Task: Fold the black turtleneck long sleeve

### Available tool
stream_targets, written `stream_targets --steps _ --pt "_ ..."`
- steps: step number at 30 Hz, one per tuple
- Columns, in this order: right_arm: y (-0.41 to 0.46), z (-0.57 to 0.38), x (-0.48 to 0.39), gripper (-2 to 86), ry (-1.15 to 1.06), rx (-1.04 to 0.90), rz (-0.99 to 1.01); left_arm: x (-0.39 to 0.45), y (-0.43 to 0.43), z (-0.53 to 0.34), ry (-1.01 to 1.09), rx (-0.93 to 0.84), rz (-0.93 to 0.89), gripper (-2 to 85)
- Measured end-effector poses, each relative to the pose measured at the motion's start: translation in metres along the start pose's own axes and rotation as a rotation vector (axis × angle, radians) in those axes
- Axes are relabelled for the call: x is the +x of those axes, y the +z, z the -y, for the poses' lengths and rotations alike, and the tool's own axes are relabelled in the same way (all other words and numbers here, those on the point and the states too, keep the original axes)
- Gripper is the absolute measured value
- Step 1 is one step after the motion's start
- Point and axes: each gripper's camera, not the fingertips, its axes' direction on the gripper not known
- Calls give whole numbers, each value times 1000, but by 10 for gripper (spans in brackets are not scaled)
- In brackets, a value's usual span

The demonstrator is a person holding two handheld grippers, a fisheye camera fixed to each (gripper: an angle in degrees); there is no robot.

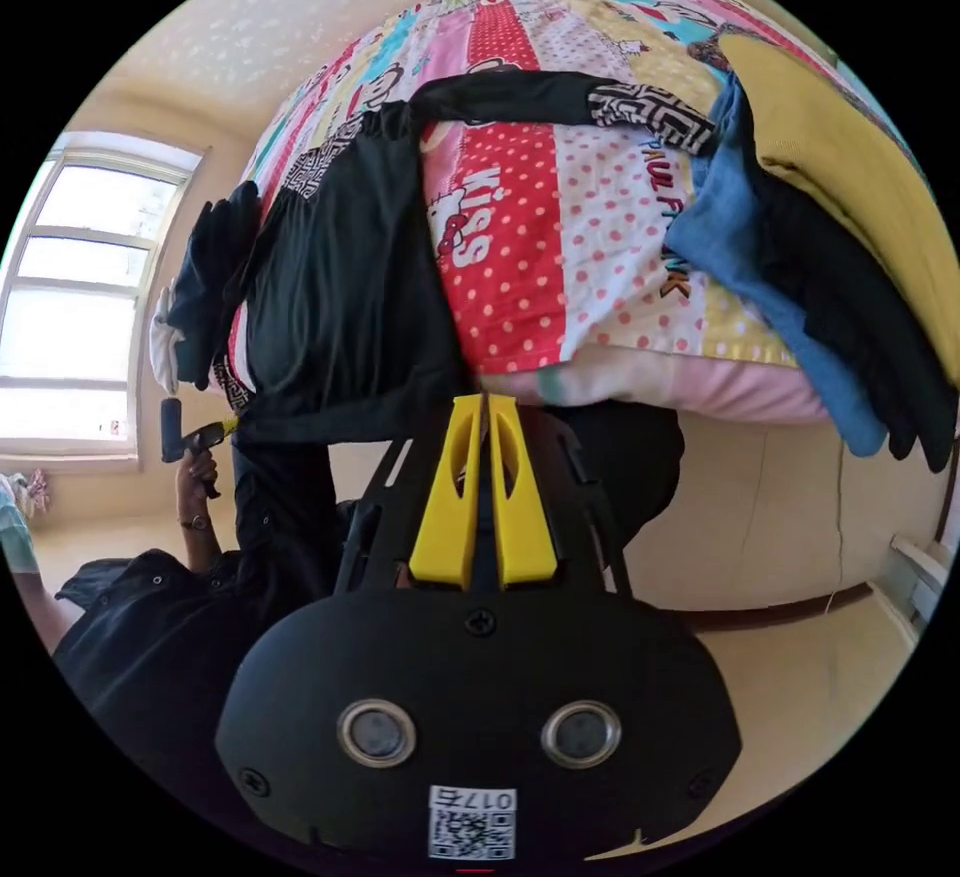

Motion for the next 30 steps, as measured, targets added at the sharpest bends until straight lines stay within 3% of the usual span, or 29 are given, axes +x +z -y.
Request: stream_targets --steps 2,6,11,13,18,19,22,24,27,30 --pt "-5 -2 -10 22 -10 60 -22 -6 -36 -1 -9 112 44 89" --pt "3 19 -40 19 -73 99 4 -26 -107 -1 -124 335 350 123" --pt "43 57 -88 16 -171 55 98 -65 -126 26 -202 250 373 33" --pt "54 65 -109 15 -224 30 129 -64 -148 21 -160 206 294 14" --pt "72 64 -120 7 -256 6 138 -37 -268 -40 167 361 -365 -3" --pt "74 63 -117 7 -244 6 133 -40 -284 -49 165 387 -379 -3" --pt "90 55 -95 5 -182 -4 152 -71 -341 -85 13 404 -130 -1" --pt "105 48 -80 5 -138 -10 212 -117 -362 -114 -214 429 7 0" --pt "121 40 -70 4 -115 -28 257 -169 -360 -151 -405 428 -34 13" --pt "128 36 -70 5 -116 -45 233 -185 -350 -168 -410 462 -144 92"
